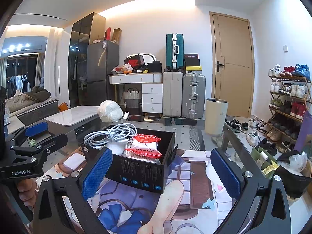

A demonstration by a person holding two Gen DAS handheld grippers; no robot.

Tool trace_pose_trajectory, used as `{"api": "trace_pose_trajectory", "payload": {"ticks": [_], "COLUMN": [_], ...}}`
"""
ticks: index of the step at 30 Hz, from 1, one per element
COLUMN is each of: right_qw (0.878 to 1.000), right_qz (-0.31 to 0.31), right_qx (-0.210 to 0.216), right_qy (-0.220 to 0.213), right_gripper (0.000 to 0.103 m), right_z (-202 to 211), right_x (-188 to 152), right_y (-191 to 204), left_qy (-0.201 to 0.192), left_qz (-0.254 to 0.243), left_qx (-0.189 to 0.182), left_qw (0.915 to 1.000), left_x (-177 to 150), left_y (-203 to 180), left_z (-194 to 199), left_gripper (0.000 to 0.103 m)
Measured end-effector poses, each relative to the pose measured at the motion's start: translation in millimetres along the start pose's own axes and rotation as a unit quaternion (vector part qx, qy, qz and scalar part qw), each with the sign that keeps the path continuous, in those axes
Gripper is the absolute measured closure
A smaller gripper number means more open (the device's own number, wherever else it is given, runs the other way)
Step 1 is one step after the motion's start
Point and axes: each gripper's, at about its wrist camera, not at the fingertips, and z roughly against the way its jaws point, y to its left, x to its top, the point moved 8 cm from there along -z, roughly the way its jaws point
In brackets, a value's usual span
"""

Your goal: Organize soft objects

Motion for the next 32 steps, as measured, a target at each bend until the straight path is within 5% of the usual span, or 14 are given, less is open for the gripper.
{"api": "trace_pose_trajectory", "payload": {"ticks": [32], "right_qw": [1.000], "right_qz": [0.002], "right_qx": [0.002], "right_qy": [0.002], "right_gripper": [0.001], "right_z": [0.9], "right_x": [0.8], "right_y": [3.7], "left_qy": [0.001], "left_qz": [-0.002], "left_qx": [0.000], "left_qw": [1.0000], "left_x": [-1.3], "left_y": [0.5], "left_z": [0.3], "left_gripper": [0.000]}}
